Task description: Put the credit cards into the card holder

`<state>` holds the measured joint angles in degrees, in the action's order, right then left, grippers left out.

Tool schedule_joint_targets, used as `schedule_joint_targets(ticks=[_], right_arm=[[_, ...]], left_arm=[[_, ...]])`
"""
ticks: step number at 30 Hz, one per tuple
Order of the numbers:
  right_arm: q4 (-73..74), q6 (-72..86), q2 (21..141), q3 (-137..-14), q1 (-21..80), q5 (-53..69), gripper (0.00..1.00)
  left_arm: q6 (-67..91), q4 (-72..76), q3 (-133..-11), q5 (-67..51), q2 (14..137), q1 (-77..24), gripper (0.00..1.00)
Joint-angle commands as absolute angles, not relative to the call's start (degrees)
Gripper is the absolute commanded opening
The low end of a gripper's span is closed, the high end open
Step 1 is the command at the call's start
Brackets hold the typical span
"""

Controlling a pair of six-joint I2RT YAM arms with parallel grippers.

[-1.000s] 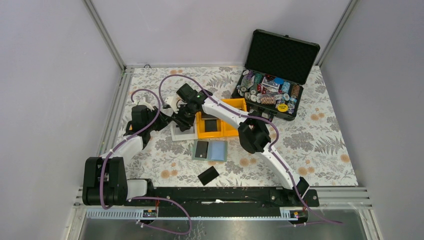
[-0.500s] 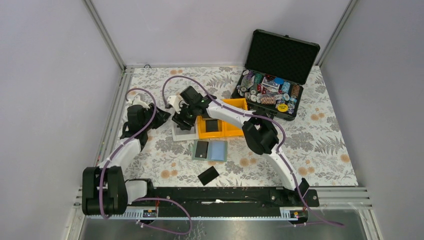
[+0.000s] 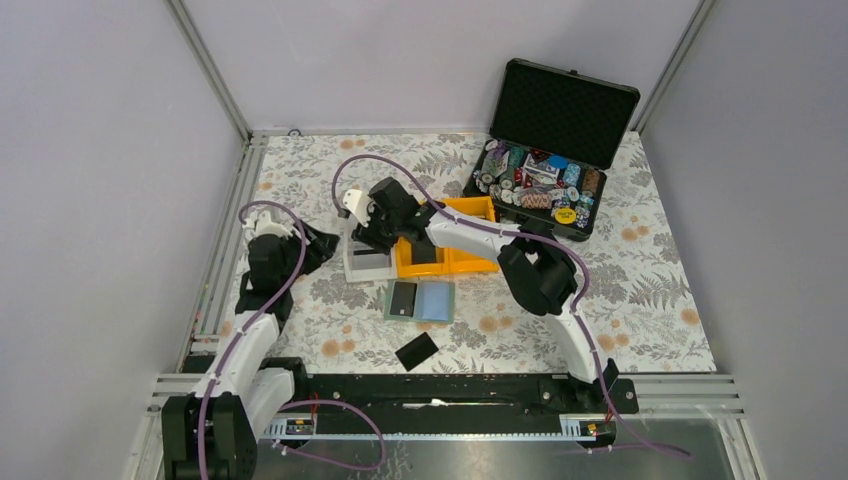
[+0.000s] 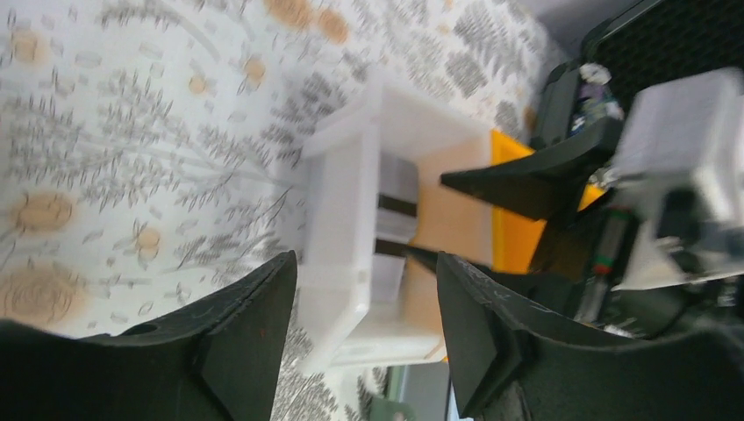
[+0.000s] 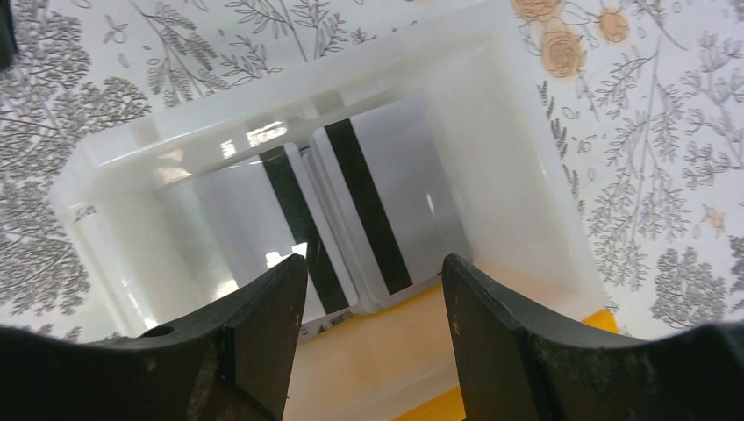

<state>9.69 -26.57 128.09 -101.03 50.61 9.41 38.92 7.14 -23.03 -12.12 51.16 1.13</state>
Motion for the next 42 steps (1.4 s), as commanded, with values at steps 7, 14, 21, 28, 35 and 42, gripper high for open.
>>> schedule_joint_targets(ticks=[7, 14, 21, 28, 35, 42], right_arm=[[6.3, -31.5, 130.9, -101.6, 53.6, 0.3, 0.61], [6.8, -32.5, 133.2, -103.4, 54.2, -3.2, 0.59], [3.9, -33.1, 135.2, -103.5, 54.6, -7.2, 0.54], [-3.1, -33.0, 134.2, -100.3, 54.7, -10.3, 0.48], [-4.5, -32.1, 132.9, -100.2, 54.8, -10.3, 0.48], [-6.3, -32.7, 133.7, -100.0, 54.8, -13.0, 0.46]], left_arm=[[38.0, 13.9, -17.8, -12.2, 54.9, -1.7, 0.63], [37.5, 17.2, -17.2, -10.7, 58.7, -4.0, 0.55], [37.4, 21.3, -15.6, -7.9, 61.9, -6.2, 0.39], [35.8, 21.7, -16.2, -3.7, 63.8, -8.1, 0.24], [36.2, 20.7, -16.3, -1.3, 63.6, -8.6, 0.16], [36.3, 20.2, -16.2, -0.9, 63.0, -8.6, 0.11]])
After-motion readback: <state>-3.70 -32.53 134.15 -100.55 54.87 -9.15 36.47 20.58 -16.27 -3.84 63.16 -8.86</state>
